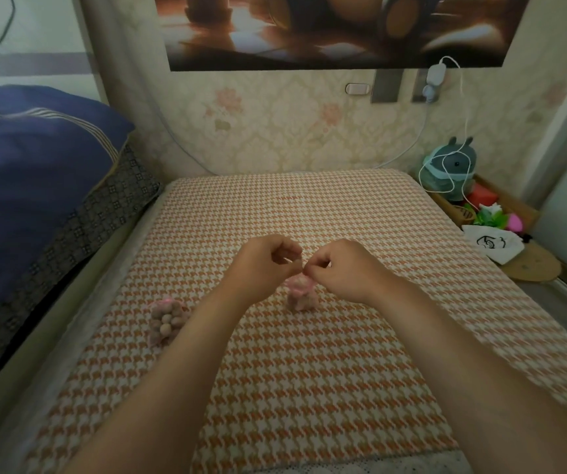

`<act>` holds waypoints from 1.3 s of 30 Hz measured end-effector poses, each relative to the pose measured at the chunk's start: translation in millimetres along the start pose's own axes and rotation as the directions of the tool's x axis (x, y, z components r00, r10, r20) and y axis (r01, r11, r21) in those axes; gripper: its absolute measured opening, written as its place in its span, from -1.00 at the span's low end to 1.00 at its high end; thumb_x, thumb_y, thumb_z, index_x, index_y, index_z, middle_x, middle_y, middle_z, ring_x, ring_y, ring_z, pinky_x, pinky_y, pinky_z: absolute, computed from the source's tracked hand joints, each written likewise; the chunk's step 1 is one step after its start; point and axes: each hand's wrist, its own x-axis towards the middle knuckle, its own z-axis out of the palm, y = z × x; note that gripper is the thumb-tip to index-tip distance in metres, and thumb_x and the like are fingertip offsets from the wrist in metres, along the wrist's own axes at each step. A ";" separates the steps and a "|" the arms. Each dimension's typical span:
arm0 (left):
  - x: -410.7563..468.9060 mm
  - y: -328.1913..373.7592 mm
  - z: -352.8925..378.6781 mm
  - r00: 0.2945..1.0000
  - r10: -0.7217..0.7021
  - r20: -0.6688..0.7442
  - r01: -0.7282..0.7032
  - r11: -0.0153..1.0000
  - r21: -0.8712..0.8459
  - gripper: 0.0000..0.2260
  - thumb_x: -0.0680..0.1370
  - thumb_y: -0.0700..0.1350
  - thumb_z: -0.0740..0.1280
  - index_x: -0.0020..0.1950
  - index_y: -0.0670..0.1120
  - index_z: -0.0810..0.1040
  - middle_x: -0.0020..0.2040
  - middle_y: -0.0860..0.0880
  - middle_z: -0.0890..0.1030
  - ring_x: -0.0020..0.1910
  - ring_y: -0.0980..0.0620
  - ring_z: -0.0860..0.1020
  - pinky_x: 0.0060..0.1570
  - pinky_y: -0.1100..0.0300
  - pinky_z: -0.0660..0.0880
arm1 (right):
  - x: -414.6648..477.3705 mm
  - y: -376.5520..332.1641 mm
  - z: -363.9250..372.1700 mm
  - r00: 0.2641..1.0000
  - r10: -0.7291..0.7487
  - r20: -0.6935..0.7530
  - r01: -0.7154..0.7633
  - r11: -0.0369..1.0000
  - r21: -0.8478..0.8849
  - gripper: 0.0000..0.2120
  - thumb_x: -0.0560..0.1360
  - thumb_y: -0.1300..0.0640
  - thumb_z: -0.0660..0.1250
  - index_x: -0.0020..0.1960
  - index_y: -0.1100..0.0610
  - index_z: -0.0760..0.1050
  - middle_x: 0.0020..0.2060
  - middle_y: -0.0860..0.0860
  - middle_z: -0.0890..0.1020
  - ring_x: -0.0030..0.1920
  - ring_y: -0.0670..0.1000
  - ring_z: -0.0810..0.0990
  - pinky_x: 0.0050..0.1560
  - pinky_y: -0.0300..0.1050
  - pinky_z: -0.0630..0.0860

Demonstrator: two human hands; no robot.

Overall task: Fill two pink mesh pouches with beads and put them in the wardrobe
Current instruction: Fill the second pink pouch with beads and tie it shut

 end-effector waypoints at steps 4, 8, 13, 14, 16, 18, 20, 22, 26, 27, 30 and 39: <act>-5.6 -2.2 1.6 0.999 0.034 0.041 -0.036 0.998 0.046 -0.81 0.42 -0.18 0.53 -0.07 0.03 0.60 -0.17 0.11 0.69 -0.14 0.18 0.64 -0.11 0.24 0.59 | -1.9 1.1 1.7 1.000 0.002 0.002 -0.002 0.999 -0.034 -0.76 0.58 0.00 0.33 -0.18 0.02 0.70 -0.28 0.04 0.71 -0.25 0.14 0.65 -0.26 0.09 0.58; -5.3 -2.1 1.4 0.993 0.076 0.095 -0.081 0.995 0.049 -0.77 0.41 -0.21 0.53 -0.03 0.00 0.58 -0.14 0.13 0.70 -0.13 0.20 0.65 -0.11 0.29 0.54 | -2.2 2.5 0.6 1.000 0.000 0.003 0.000 0.998 -0.059 -0.75 0.59 -0.01 0.32 -0.19 -0.01 0.70 -0.32 0.02 0.69 -0.29 0.12 0.64 -0.33 0.02 0.52; -7.4 -2.6 -0.6 0.984 -0.002 0.180 -0.005 0.999 0.041 -0.58 0.46 -0.08 0.50 0.28 0.05 0.49 0.15 0.15 0.58 0.05 0.23 0.58 -0.05 0.30 0.55 | 2.0 3.4 0.1 1.000 -0.007 0.002 0.007 0.999 -0.049 -0.75 0.57 0.01 0.31 -0.19 -0.01 0.71 -0.31 0.03 0.70 -0.38 0.08 0.57 -0.33 0.06 0.54; -8.6 -4.3 -0.8 0.973 -0.028 0.231 0.016 0.998 0.054 -0.45 0.42 -0.04 0.53 0.35 0.09 0.42 0.19 0.17 0.53 0.10 0.23 0.55 -0.02 0.28 0.55 | 2.6 3.4 0.3 1.000 -0.010 0.002 0.010 0.999 -0.051 -0.75 0.57 0.03 0.31 -0.19 -0.01 0.71 -0.30 0.04 0.70 -0.37 0.09 0.58 -0.29 0.11 0.57; -11.6 -10.2 0.7 0.948 -0.065 0.312 0.031 0.993 0.112 -0.26 0.35 0.03 0.58 0.44 0.13 0.31 0.20 0.15 0.51 0.14 0.19 0.55 0.04 0.22 0.56 | 1.5 1.8 0.3 1.000 -0.012 0.005 0.012 0.999 -0.039 -0.77 0.56 0.08 0.30 -0.14 -0.05 0.72 -0.22 0.02 0.73 -0.37 0.07 0.59 -0.24 0.13 0.62; -14.6 -15.7 5.0 0.944 -0.087 0.317 0.039 0.987 0.156 -0.28 0.35 0.06 0.58 0.43 0.08 0.32 0.15 0.08 0.59 0.09 0.13 0.60 0.08 0.15 0.57 | -2.0 -1.5 -0.3 1.000 -0.020 0.019 0.020 0.999 -0.031 -0.79 0.55 0.09 0.32 -0.04 -0.12 0.72 -0.08 -0.05 0.75 -0.36 0.01 0.62 -0.22 0.05 0.64; -16.6 -16.5 8.7 0.959 -0.088 0.268 0.039 0.982 0.184 -0.44 0.39 0.04 0.56 0.33 0.04 0.45 0.08 0.07 0.65 0.02 0.11 0.63 0.05 0.11 0.59 | -6.4 -4.4 0.1 0.997 -0.037 0.062 0.040 0.998 -0.051 -0.86 0.55 0.03 0.39 0.01 -0.13 0.72 -0.04 -0.13 0.72 -0.35 -0.11 0.57 -0.29 -0.08 0.56; -18.9 -14.1 9.3 0.971 -0.076 0.225 0.028 0.978 0.207 -0.61 0.43 -0.04 0.53 0.21 0.01 0.54 0.02 0.05 0.68 -0.05 0.09 0.65 0.00 0.09 0.61 | -10.0 -5.8 2.1 0.995 -0.064 0.080 0.072 0.992 -0.099 -0.88 0.54 -0.01 0.42 0.02 -0.13 0.72 -0.07 -0.16 0.71 -0.31 -0.16 0.56 -0.28 -0.16 0.49; -28.1 -7.3 2.2 0.973 -0.078 0.217 0.034 0.979 0.200 -0.67 0.42 -0.09 0.53 0.16 -0.02 0.58 -0.04 0.03 0.70 -0.09 0.05 0.67 -0.02 0.01 0.62 | -18.2 -7.8 3.4 0.997 -0.059 0.048 0.066 0.988 -0.140 -0.88 0.54 0.06 0.40 -0.05 -0.12 0.70 -0.15 -0.13 0.71 -0.37 -0.11 0.55 -0.35 -0.11 0.49; -31.7 -6.2 -0.3 0.972 -0.078 0.221 0.035 0.981 0.193 -0.66 0.42 -0.09 0.54 0.16 -0.02 0.59 -0.04 0.04 0.69 -0.09 0.06 0.66 -0.01 0.00 0.62 | -21.1 -9.2 3.1 0.997 -0.058 0.041 0.063 0.989 -0.135 -0.87 0.54 0.05 0.40 -0.08 -0.15 0.69 -0.17 -0.12 0.71 -0.33 -0.07 0.60 -0.32 -0.07 0.55; -43.5 -3.0 -7.6 0.969 -0.077 0.233 0.032 0.981 0.192 -0.73 0.41 -0.08 0.55 0.07 0.03 0.61 -0.09 0.05 0.70 -0.14 0.06 0.67 -0.06 -0.01 0.62 | -30.9 -13.5 3.0 0.997 -0.065 0.036 0.070 0.986 -0.150 -0.86 0.55 0.04 0.39 -0.02 -0.15 0.72 -0.18 -0.15 0.71 -0.31 -0.09 0.61 -0.29 -0.12 0.55; -84.1 4.3 -14.5 0.987 -0.021 0.157 -0.016 0.973 0.232 -0.71 0.45 0.01 0.52 0.13 0.02 0.62 -0.06 0.18 0.64 -0.20 0.38 0.54 -0.23 0.51 0.44 | -53.5 -18.0 13.7 0.998 -0.032 0.059 0.038 0.994 -0.100 -0.85 0.53 0.00 0.37 0.00 -0.17 0.71 -0.08 -0.19 0.72 -0.10 -0.10 0.67 -0.01 0.04 0.66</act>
